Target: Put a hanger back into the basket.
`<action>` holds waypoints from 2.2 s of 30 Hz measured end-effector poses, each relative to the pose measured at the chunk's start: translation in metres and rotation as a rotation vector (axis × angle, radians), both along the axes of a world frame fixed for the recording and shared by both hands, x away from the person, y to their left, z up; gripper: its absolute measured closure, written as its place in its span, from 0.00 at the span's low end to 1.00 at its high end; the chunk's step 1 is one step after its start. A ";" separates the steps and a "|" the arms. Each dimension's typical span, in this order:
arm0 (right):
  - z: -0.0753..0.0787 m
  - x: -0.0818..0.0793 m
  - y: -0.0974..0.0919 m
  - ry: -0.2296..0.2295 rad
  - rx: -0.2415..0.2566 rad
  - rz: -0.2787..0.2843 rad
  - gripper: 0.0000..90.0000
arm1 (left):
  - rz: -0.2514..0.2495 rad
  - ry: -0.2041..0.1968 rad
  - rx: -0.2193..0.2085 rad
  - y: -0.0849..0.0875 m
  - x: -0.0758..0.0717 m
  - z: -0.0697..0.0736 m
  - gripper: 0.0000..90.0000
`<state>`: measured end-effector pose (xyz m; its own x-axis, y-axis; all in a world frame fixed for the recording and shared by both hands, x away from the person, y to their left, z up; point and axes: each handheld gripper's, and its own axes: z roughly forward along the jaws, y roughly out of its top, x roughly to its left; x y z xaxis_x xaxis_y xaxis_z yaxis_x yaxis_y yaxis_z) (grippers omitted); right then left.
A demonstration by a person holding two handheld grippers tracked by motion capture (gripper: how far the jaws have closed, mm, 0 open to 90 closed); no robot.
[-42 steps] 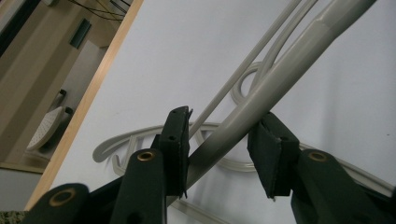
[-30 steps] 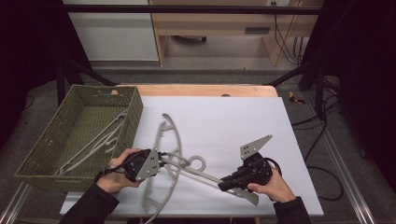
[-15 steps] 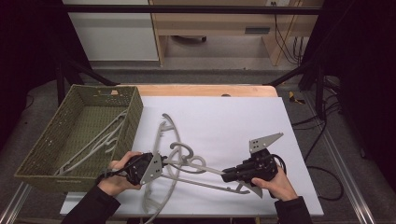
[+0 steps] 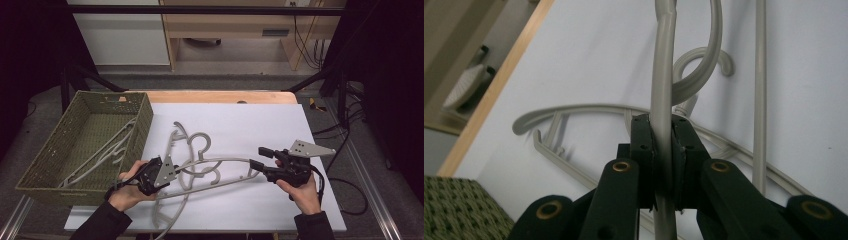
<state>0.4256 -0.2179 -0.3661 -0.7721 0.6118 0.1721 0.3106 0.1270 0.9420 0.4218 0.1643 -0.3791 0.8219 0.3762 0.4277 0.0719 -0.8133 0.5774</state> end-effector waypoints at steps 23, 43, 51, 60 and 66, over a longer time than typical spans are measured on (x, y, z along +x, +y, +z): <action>-0.037 -0.011 -0.035 0.023 -0.081 -0.251 0.11 | 0.216 -0.035 -0.202 0.022 -0.002 0.036 0.91; -0.043 -0.010 -0.037 0.048 -0.103 -0.278 0.08 | 0.371 -0.183 -0.254 0.089 0.009 0.120 0.91; -0.043 -0.009 -0.038 0.043 -0.107 -0.283 0.07 | 0.435 -0.201 -0.281 0.126 0.014 0.125 0.91; -0.045 -0.009 -0.038 0.050 -0.115 -0.295 0.06 | 0.517 -0.203 -0.272 0.163 0.025 0.117 0.91; -0.045 -0.009 -0.038 0.049 -0.118 -0.291 0.06 | 0.562 -0.206 -0.228 0.180 0.031 0.106 0.91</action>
